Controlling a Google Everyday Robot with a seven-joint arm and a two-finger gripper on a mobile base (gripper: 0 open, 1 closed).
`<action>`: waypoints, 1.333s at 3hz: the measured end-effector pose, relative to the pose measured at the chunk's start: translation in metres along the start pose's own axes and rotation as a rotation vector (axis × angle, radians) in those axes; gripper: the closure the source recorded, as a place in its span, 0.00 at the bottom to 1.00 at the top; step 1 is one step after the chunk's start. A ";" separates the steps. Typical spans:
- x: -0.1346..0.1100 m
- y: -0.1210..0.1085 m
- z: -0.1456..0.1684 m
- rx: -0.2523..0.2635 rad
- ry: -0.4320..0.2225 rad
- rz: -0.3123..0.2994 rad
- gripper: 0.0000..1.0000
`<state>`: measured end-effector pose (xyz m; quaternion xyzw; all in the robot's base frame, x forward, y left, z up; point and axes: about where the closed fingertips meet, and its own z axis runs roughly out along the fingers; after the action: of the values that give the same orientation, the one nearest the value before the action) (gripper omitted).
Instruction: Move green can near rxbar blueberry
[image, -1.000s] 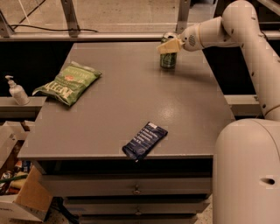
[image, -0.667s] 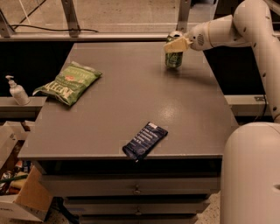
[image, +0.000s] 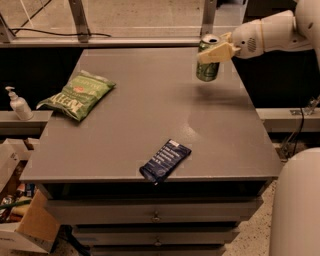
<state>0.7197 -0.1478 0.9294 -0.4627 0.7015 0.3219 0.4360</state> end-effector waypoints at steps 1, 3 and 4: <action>0.009 0.017 0.001 -0.070 0.034 -0.005 1.00; 0.001 0.024 0.006 -0.085 0.042 0.007 1.00; -0.008 0.044 -0.002 -0.100 0.026 0.034 1.00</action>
Offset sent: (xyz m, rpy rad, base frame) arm -0.0171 0.0031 -0.0066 -0.0182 0.0303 0.0668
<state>0.6800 -0.1302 0.9394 -0.4760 0.6981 0.3578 0.3975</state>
